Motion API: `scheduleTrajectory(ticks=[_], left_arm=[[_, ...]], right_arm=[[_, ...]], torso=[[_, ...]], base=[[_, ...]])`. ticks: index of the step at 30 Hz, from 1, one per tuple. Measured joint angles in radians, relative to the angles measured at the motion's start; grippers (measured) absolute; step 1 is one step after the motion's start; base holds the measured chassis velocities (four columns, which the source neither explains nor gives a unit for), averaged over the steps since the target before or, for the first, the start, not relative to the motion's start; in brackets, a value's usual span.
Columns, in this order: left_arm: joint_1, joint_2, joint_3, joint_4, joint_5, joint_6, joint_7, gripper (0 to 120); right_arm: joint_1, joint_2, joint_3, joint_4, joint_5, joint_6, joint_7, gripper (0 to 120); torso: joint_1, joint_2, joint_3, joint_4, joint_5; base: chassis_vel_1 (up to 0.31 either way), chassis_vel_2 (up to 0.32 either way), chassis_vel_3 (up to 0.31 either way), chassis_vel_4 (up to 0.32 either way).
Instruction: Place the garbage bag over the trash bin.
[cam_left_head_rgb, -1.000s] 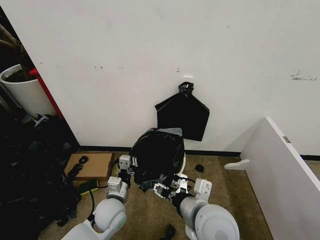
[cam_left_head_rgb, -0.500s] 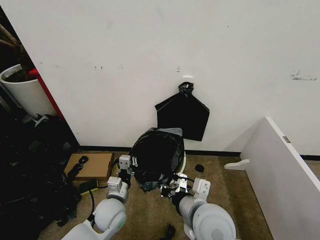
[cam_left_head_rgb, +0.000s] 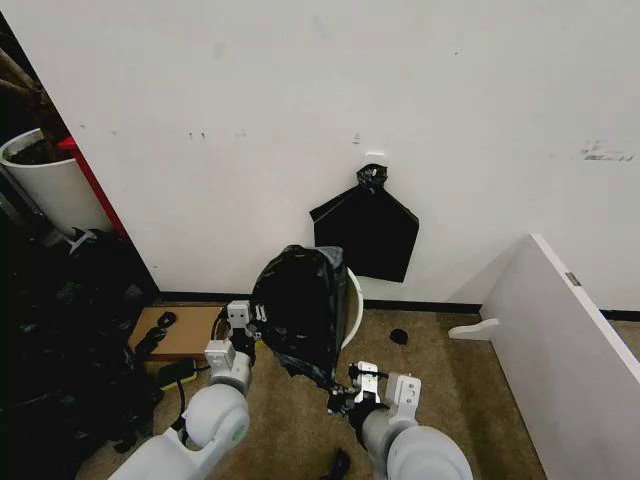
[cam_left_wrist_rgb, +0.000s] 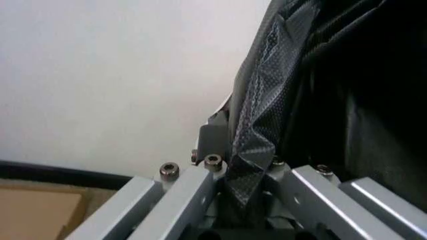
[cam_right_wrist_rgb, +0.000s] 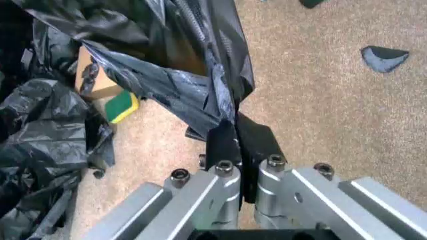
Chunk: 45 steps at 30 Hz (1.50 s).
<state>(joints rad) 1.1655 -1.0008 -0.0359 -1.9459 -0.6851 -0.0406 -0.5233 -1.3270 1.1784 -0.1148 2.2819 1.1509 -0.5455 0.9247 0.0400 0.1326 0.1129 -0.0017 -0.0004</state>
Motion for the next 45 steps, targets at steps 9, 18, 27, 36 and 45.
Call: scheduleTrajectory(ticks=[9,18,27,36,45], left_arm=[[0.031,0.023,-0.035,-0.075,-0.185,0.071,-0.022,0],[0.046,0.048,-0.066,-0.115,-0.286,0.131,-0.051,0],[0.064,0.063,-0.074,-0.121,-0.327,0.158,-0.062,0],[0.083,0.06,-0.077,-0.118,-0.281,0.148,-0.049,0],[0.052,0.046,-0.071,-0.081,-0.263,0.137,-0.059,0]], right_arm=[[0.026,0.015,-0.007,-0.098,-0.067,-0.002,-0.032,0],[0.046,-0.005,0.026,-0.184,-0.204,0.034,-0.114,0],[0.055,-0.026,0.056,-0.21,-0.299,0.063,-0.144,0],[0.025,-0.062,0.067,-0.167,-0.351,0.094,-0.255,8],[-0.059,-0.125,0.054,-0.055,-0.467,0.1,-0.325,41]], torso=[[0.0,0.0,0.0,0.0002,-0.0001],[0.0,0.0,0.0,0.0001,-0.0001],[0.0,0.0,0.0,0.0001,0.0],[0.0,0.0,0.0,0.0001,0.0],[0.0,0.0,0.0,0.0001,0.0]], base=[[0.0,0.0,0.0,0.0],[0.0,0.0,0.0,0.0],[0.0,0.0,0.0,0.0],[0.0,0.0,0.0,0.0],[0.0,0.0,0.0,0.0]])
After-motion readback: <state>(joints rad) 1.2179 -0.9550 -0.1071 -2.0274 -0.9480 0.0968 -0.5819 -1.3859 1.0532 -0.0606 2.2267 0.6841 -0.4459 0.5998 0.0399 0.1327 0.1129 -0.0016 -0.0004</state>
